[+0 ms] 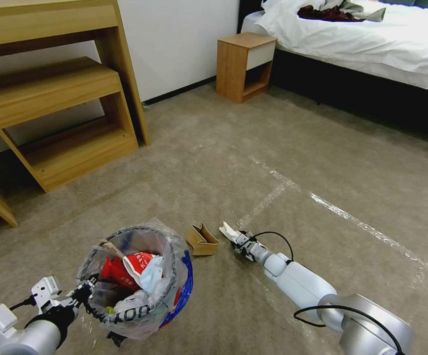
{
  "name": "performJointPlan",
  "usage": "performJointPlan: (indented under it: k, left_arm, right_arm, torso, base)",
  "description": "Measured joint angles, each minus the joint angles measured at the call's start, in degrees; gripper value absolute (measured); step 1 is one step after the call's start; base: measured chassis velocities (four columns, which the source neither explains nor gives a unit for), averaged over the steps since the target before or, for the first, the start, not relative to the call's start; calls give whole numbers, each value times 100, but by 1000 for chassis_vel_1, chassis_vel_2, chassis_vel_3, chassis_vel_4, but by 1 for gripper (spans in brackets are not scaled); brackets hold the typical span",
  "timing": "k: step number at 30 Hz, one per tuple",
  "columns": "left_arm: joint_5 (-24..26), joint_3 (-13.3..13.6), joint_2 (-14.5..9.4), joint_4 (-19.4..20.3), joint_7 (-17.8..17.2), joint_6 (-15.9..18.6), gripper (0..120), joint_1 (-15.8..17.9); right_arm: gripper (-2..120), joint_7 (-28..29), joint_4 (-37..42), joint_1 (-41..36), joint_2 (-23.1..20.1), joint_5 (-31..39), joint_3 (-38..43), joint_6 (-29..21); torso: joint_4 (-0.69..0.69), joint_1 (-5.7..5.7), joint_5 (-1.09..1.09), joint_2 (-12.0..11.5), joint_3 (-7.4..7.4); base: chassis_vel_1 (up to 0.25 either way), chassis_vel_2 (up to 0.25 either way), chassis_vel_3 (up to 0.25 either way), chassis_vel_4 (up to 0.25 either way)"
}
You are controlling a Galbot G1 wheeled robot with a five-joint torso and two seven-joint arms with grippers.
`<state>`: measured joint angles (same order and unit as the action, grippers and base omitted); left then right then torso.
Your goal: Pick up the trash bin and place the garbage on the floor into it.
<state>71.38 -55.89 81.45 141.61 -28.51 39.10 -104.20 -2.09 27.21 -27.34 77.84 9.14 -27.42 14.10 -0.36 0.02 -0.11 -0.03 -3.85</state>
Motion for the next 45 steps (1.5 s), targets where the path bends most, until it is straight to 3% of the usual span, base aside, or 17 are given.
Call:
performJointPlan:
  k: [12, 27, 32, 37, 44, 45]
  left_arm:
    - [23, 30, -26, -21, -16, -3, 0, 76]
    - [7, 36, -34, 12, -28, -3, 0, 5]
    - [7, 38, -27, 69, -29, -4, 0, -18]
    - [-14, 81, 6, 80, -29, -4, 0, 0]
    - [-19, 134, 57, 74, -29, 0, 0, 92]
    - [-37, 159, 72, 53, -29, 5, 0, 120]
  right_arm:
    - [1, 76, 550, -75, -228, 427, -136, -84]
    - [0, 154, 1316, -216, -611, 1111, 239, -175]
    - [0, 333, 2329, -309, -1006, 1705, 548, -118]
    - [0, 401, 3183, -299, -1405, 1821, 1023, 379]
    - [0, 494, 4281, -364, -1504, 1968, 1801, 913]
    - [0, 537, 4759, -429, -1488, 2007, 2123, 1003]
  torso:
    - [-1, 0, 0, 0, -1]
    - [0, 0, 1, 0, -1]
    - [0, 0, 1, 0, 0]
    - [-1, 0, 0, 0, 0]
    - [1, 0, 0, 0, -1]
    - [1, 0, 0, 0, 0]
  base:
    - [0, 0, 0, 0]
    - [0, 0, 0, 0]
    - [0, 0, 0, 0]
    - [0, 0, 0, 0]
    - [0, 0, 0, 0]
    - [0, 0, 0, 0]
